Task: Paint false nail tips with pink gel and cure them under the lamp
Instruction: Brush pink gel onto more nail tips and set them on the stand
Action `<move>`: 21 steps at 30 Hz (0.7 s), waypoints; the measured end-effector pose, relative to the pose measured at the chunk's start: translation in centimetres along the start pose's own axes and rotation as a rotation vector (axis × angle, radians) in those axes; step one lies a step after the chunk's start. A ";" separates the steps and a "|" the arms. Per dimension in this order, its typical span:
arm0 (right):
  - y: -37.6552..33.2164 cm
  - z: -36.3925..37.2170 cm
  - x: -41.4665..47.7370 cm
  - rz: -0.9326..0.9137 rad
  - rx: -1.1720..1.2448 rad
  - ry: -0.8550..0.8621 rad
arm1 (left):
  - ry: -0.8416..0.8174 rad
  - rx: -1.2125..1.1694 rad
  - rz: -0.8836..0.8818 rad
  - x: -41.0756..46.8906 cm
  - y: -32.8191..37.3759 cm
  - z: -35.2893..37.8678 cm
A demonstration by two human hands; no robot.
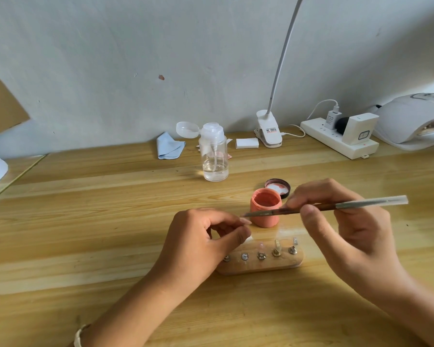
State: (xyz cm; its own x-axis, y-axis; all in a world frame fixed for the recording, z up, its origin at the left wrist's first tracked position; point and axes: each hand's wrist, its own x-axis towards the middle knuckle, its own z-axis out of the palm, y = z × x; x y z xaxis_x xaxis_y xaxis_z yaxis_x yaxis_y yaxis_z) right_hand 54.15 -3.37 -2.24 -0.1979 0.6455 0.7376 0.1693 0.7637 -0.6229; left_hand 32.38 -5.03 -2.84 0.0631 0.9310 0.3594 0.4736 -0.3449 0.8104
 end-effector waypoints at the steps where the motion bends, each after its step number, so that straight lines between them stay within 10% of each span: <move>1: 0.0 0.1 0.0 -0.001 -0.001 -0.016 | 0.002 -0.002 -0.002 0.0 0.0 0.0; 21: 0.1 -0.3 0.1 -0.005 -0.043 0.086 | 0.030 -0.026 0.012 0.0 -0.1 0.2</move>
State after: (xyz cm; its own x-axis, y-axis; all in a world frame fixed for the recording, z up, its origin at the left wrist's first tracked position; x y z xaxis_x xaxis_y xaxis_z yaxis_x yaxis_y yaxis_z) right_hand 54.44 -3.20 -2.18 -0.1153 0.6376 0.7617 0.2102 0.7651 -0.6087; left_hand 32.54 -4.96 -3.03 0.0419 0.9229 0.3827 0.4495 -0.3595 0.8178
